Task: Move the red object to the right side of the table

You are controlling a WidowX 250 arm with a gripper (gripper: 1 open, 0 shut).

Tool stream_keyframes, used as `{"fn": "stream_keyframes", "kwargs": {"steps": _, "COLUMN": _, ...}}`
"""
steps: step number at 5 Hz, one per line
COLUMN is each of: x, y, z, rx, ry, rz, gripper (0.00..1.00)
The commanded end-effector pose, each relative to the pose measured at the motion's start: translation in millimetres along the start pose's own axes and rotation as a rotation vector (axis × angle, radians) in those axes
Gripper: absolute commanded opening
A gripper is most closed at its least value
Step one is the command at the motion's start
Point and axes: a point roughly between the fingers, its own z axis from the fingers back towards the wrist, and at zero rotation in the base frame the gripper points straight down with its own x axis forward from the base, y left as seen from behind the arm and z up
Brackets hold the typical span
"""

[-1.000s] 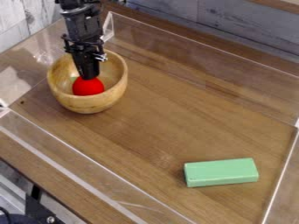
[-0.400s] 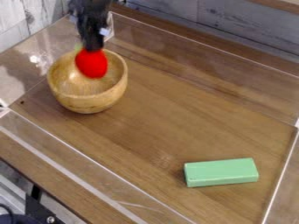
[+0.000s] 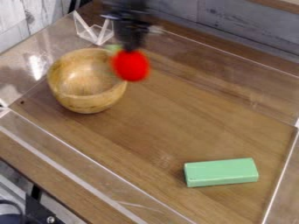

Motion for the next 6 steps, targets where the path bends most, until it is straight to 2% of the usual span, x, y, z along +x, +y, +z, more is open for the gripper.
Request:
{"fn": "stream_keyframes", "kwargs": {"steps": 1, "x": 27.1, "y": -42, "z": 18.2, "rx": 0.022, "ry": -0.085, "rz": -0.037, "gripper": 0.00}}
{"fn": "stream_keyframes", "kwargs": {"steps": 2, "x": 48.7, "y": -88, "z": 14.1, "rx": 0.019, "ry": -0.083, "rz": -0.077, "gripper": 0.00}}
{"fn": "stream_keyframes", "kwargs": {"steps": 3, "x": 55.5, "y": -116, "z": -9.2, "rx": 0.009, "ry": -0.076, "rz": -0.110, "gripper": 0.00}}
{"fn": "stream_keyframes", "kwargs": {"steps": 4, "x": 54.1, "y": -125, "z": -43.0, "rx": -0.019, "ry": -0.070, "rz": -0.132, "gripper": 0.00}}
{"fn": "stream_keyframes", "kwargs": {"steps": 5, "x": 49.4, "y": -116, "z": -63.5, "rx": -0.019, "ry": -0.082, "rz": -0.065, "gripper": 0.00}}
{"fn": "stream_keyframes", "kwargs": {"steps": 6, "x": 48.4, "y": -107, "z": -67.4, "rx": 0.002, "ry": -0.087, "rz": -0.022, "gripper": 0.00}}
